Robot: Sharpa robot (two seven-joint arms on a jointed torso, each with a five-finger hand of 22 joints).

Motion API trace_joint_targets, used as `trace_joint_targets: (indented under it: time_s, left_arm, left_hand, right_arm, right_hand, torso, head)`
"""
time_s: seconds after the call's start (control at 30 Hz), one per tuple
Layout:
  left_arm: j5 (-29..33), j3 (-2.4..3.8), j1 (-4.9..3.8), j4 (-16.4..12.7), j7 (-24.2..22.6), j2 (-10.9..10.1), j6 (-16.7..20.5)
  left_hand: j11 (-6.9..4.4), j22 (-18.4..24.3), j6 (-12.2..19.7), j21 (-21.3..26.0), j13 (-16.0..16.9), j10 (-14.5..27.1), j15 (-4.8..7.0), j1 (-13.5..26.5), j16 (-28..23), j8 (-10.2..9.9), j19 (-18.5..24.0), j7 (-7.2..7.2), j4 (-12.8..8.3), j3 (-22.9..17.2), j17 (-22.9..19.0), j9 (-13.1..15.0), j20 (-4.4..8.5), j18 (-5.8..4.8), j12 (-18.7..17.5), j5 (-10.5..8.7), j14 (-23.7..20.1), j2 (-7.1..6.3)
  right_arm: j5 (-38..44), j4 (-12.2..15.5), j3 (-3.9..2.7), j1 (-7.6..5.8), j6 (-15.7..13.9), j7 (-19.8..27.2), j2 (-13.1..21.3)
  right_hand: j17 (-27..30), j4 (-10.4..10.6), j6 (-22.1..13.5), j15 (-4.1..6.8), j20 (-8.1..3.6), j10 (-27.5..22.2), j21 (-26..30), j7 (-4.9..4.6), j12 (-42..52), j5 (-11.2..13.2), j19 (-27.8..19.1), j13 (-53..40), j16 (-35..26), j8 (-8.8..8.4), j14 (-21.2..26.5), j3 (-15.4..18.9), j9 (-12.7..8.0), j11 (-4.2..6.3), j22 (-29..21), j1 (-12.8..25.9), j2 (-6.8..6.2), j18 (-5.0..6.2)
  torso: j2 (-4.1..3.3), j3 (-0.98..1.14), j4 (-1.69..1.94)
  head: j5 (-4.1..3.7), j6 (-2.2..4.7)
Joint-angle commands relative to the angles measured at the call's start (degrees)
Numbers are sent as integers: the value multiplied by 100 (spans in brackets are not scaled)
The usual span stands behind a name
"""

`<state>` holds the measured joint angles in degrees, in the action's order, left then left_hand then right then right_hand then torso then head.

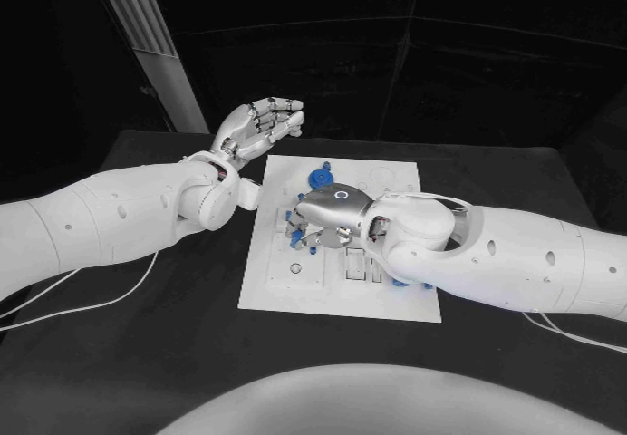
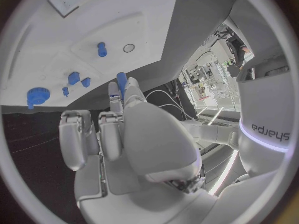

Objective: Assemble the parts on the task board

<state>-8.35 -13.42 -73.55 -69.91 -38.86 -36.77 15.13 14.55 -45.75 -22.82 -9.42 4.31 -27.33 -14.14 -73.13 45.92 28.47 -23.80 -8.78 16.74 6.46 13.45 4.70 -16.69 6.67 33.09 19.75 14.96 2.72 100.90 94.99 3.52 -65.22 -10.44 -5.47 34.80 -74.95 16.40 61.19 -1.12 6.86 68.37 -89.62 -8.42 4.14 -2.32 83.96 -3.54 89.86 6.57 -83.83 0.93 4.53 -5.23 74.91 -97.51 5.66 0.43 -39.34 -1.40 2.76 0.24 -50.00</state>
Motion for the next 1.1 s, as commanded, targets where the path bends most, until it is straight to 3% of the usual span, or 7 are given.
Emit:
trace_joint_targets:
  time_s: [0.03, 0.27, 0.7, 1.1]
  left_arm:
    - [18, 4, -6, 5, -930, 6, -65]
    - [18, 4, -1, 1, -931, 3, -73]
    - [18, 4, 0, -16, -921, -18, -56]
    - [18, 4, 0, -22, -917, -24, -56]
  left_hand:
    - [-8, 9, 30, 39, -7, 33, 15, -14, 25, 35, -33, -793, -1, 24, -11, -7, 9, -87, 41, 25, -43, 61]
    - [-8, 9, 33, 40, -8, 35, 14, -15, 27, 37, -32, -793, -1, 26, -15, -7, 9, -87, 44, 25, -45, 63]
    - [-7, 10, 37, 42, -9, 39, 14, -17, 31, 41, -31, -793, -1, 28, -21, -9, 9, -88, 49, 26, -49, 67]
    - [-7, 10, 37, 42, -9, 39, 14, -17, 31, 41, -31, -793, -1, 28, -21, -9, 9, -88, 49, 26, -49, 67]
  right_arm:
    - [436, -24, -1, 13, 549, 280, -59]
    - [654, -93, 2, 88, 855, 337, -198]
    - [751, -212, 6, 152, 962, 357, -323]
    - [862, -242, 8, 167, 1150, 241, -367]
  right_hand:
    - [-1505, 10, -6, -40, 41, -13, -38, -30, -37, -37, 604, 8, 14, -22, -617, -23, -6, -22, 1509, -13, 32, -43]
    - [-1505, 7, -7, -42, 42, -15, -38, -27, -40, -37, 604, 7, 14, -25, -617, -28, -8, -22, 1509, -20, 35, -43]
    - [-1505, 8, -11, -43, 43, -18, -38, -30, -44, -37, 604, 8, 14, -29, -617, -31, -9, -24, 1509, -22, 37, -43]
    - [-1505, 4, -16, -46, 46, -25, -38, -31, -50, -37, 604, 8, 14, -35, -617, -37, -12, -26, 1509, -31, 38, -43]
  torso:
    - [1, 2, -10]
    - [7, 1, -7]
    - [0, 4, -11]
    - [4, 3, -9]
  head:
    - [-2, 0]
    - [-20, 0]
    - [-10, 0]
    - [-50, 0]
